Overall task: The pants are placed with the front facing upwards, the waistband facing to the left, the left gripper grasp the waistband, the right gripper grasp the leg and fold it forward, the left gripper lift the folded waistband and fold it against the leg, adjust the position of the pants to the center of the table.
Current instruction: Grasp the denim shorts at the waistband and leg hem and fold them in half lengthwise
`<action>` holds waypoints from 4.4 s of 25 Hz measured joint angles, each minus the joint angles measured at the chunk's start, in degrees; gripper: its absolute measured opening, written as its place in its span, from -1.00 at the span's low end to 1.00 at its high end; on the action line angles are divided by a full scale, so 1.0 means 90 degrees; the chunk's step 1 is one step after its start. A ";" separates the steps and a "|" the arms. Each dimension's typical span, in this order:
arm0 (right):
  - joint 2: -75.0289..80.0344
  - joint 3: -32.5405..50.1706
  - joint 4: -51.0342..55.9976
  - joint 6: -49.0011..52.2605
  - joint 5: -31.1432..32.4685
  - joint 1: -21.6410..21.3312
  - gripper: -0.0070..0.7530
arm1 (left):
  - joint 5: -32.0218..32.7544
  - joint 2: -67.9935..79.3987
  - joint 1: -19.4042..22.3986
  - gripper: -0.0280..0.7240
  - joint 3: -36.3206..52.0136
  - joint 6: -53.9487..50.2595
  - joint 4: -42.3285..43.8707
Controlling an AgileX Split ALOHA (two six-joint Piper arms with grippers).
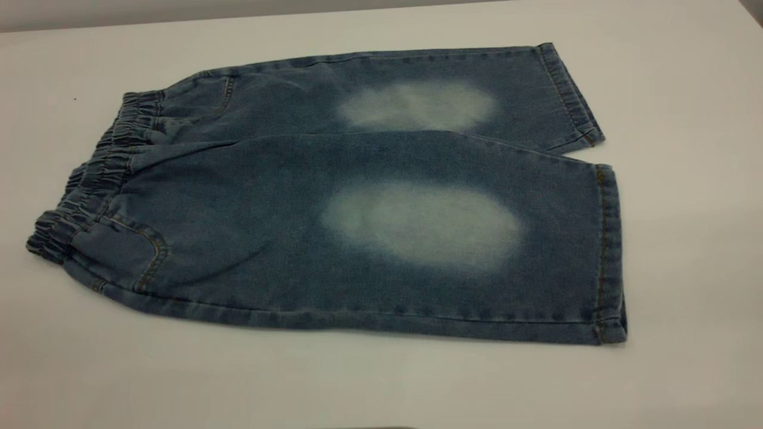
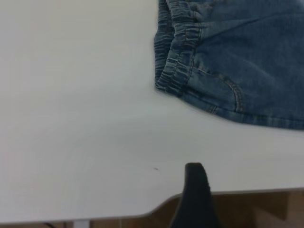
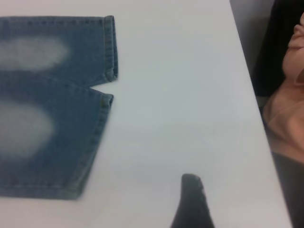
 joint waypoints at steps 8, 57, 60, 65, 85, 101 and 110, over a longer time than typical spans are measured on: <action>0.0885 -0.1225 0.0289 0.0196 -0.0078 0.0000 0.18 | -0.0233 0.1487 0.0000 0.39 -0.0857 -0.1141 0.0000; 0.4760 -0.1445 0.1566 -0.0928 -0.1781 0.0000 0.38 | -0.5597 1.2266 0.0676 0.39 -0.1949 -0.1344 0.0263; 0.4760 -0.1445 0.1566 -0.0928 -0.1781 0.0000 0.38 | -0.5660 1.2428 0.0676 0.39 -0.1949 -0.1355 0.0251; 0.4760 -0.1445 0.1566 -0.0928 -0.1749 0.0000 0.38 | -0.5876 1.2629 0.0676 0.39 -0.1949 -0.1355 0.0251; 0.4760 -0.1445 0.1778 -0.1176 -0.1404 0.0000 0.38 | -0.6794 1.2939 0.0676 -0.81 -0.2055 -0.1534 0.0194; 0.7235 -0.2209 0.2306 -0.2036 -0.1130 0.0000 0.38 | -0.6103 1.1267 -0.0126 -0.82 -0.2002 -0.1230 0.0264; 0.8632 -0.2209 0.2425 -0.2097 -0.1107 0.0449 0.38 | -0.6097 1.1171 -0.0266 -0.82 -0.1994 -0.1224 0.0264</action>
